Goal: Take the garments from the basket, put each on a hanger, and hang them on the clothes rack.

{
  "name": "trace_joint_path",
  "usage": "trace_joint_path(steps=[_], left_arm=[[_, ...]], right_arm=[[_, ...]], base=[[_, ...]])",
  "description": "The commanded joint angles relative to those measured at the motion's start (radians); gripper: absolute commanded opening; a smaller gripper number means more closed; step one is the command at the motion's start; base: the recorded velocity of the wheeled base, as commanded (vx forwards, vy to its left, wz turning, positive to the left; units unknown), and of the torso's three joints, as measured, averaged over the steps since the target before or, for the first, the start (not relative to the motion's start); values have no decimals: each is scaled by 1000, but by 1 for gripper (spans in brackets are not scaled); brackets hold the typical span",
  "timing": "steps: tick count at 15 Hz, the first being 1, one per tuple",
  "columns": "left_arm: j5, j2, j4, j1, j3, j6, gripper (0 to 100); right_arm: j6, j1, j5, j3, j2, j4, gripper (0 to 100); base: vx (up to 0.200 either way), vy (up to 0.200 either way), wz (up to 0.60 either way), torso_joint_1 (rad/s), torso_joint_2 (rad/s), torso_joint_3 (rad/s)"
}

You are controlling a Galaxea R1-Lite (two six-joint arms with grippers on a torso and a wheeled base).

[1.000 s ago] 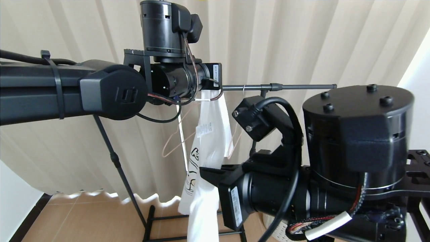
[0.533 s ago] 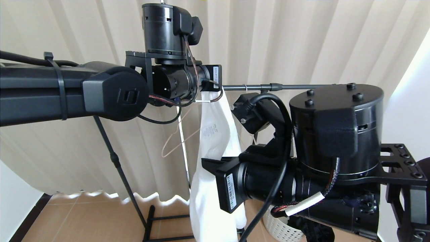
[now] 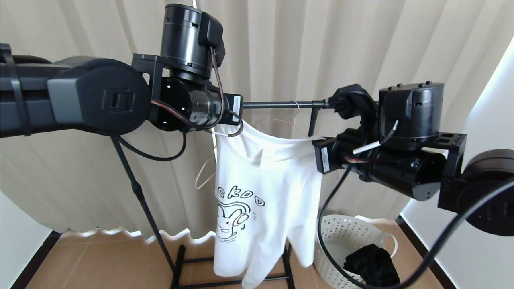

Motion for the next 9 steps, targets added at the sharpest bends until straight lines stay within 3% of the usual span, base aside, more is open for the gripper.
trace_joint_path(steps=[1, 2, 5, 7, 9], left_arm=[[9, -84, 104, -28, 63, -18, 0], [9, -117, 154, -58, 133, -38, 0], [8, -170, 169, -161, 346, -127, 0], [-3, -153, 163, -227, 360, -222, 0], [-3, -90, 161, -305, 299, -335, 0]], right_arm=[[126, -21, -98, -176, 151, -30, 0], [176, -18, -147, -259, 219, -34, 0], [246, 2, -154, -325, 285, -97, 0], [249, 22, -154, -323, 297, -136, 0], [251, 42, -153, -314, 299, -155, 0]], base=[[0, 0, 0, 0, 0, 0], [0, 0, 0, 0, 0, 0], [0, 0, 0, 0, 0, 0], [0, 0, 0, 0, 0, 0], [0, 0, 0, 0, 0, 0]])
